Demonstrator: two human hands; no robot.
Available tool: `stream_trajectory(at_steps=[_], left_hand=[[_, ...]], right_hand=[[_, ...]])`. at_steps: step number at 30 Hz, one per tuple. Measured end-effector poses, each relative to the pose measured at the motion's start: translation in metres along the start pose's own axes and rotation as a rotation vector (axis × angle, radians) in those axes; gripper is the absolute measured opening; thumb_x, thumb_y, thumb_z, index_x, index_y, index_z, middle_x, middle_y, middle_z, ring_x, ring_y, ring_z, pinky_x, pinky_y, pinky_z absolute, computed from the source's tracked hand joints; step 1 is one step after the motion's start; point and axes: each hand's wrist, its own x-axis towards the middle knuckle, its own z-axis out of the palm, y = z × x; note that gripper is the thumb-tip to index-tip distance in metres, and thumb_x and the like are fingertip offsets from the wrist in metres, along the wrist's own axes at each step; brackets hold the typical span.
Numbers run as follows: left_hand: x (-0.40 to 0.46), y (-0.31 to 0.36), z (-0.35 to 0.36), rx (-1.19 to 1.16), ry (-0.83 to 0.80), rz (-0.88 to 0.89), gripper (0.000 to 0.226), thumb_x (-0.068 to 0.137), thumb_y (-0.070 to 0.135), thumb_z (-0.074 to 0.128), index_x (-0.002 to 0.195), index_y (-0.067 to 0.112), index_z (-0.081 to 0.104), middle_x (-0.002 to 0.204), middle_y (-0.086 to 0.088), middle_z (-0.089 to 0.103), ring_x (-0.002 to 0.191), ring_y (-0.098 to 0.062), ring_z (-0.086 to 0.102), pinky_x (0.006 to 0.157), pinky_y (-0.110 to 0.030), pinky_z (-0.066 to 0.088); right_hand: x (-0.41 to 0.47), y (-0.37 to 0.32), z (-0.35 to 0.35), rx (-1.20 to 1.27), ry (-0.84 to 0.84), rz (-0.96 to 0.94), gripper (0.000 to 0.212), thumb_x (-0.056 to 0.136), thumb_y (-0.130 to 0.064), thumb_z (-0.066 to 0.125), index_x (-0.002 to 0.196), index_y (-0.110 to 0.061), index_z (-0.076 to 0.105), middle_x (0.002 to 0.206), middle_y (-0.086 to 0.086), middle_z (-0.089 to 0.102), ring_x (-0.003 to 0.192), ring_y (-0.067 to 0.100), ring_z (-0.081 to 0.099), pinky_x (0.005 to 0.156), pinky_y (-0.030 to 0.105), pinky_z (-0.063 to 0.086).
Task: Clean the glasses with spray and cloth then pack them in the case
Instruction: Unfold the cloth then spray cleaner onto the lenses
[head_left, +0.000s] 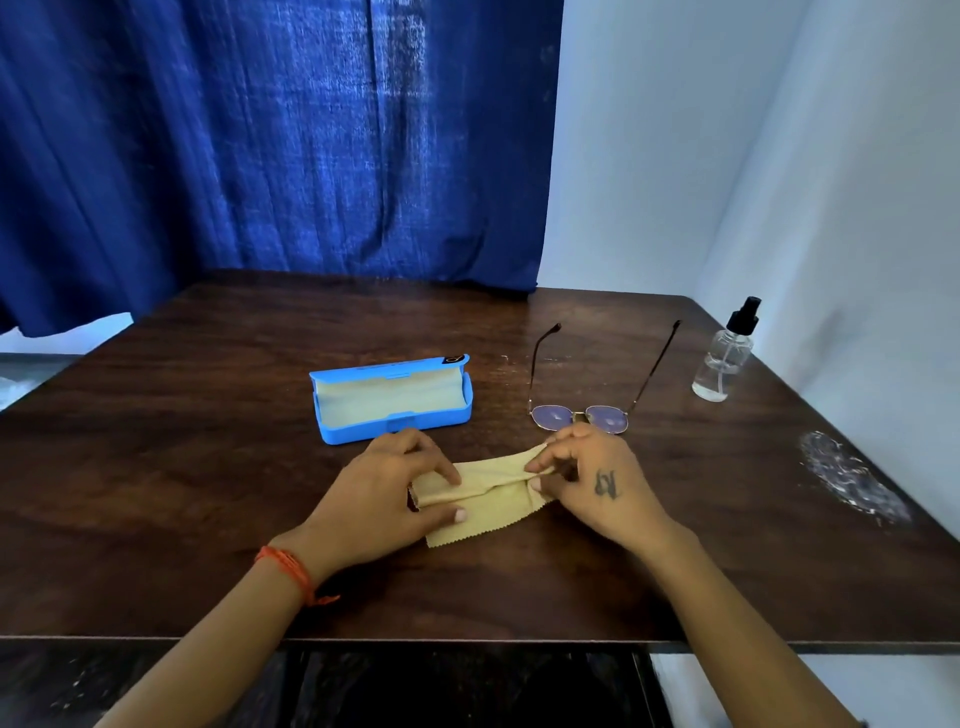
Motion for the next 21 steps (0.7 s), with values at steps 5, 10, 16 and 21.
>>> stream_trajectory(at_steps=[5,10,16,21], left_hand=[[0.004,0.002,-0.004,-0.059,0.076,-0.022,0.004,0.080,0.031,0.067,0.083,0.032,0.068,0.088,0.014,0.064,0.085,-0.003,0.058,0.074,-0.017,0.046],[0.006,0.007,-0.011,-0.264,0.119,-0.163,0.006,0.083,0.024,0.064,0.083,0.027,0.069,0.086,0.012,0.070,0.078,-0.009,0.061,0.071,-0.023,0.048],[0.006,0.018,-0.031,-0.646,0.019,-0.288,0.010,0.087,0.016,0.058,0.084,0.015,0.068,0.069,0.007,0.070,0.065,-0.004,0.063,0.057,-0.017,0.051],[0.012,0.016,-0.039,-0.751,-0.083,-0.371,0.012,0.086,0.015,0.060,0.089,0.007,0.068,0.062,-0.001,0.064,0.049,-0.007,0.054,0.044,-0.017,0.045]], right_hand=[[0.007,0.000,-0.009,-0.003,0.002,0.000,0.010,0.078,-0.025,0.072,0.086,-0.027,0.076,0.097,-0.012,0.059,0.097,0.000,0.046,0.096,0.032,0.036],[0.014,-0.006,-0.020,0.093,-0.032,-0.003,0.013,0.079,-0.018,0.068,0.072,-0.029,0.071,0.099,-0.012,0.060,0.097,-0.002,0.049,0.092,0.026,0.036],[0.012,-0.016,-0.041,0.393,-0.165,0.000,0.009,0.086,-0.015,0.064,0.085,-0.019,0.072,0.077,-0.006,0.069,0.068,0.000,0.060,0.064,0.014,0.048],[0.022,-0.008,-0.042,0.511,-0.237,0.045,0.011,0.086,-0.013,0.064,0.092,-0.014,0.073,0.086,0.009,0.072,0.061,0.004,0.059,0.052,0.017,0.047]])
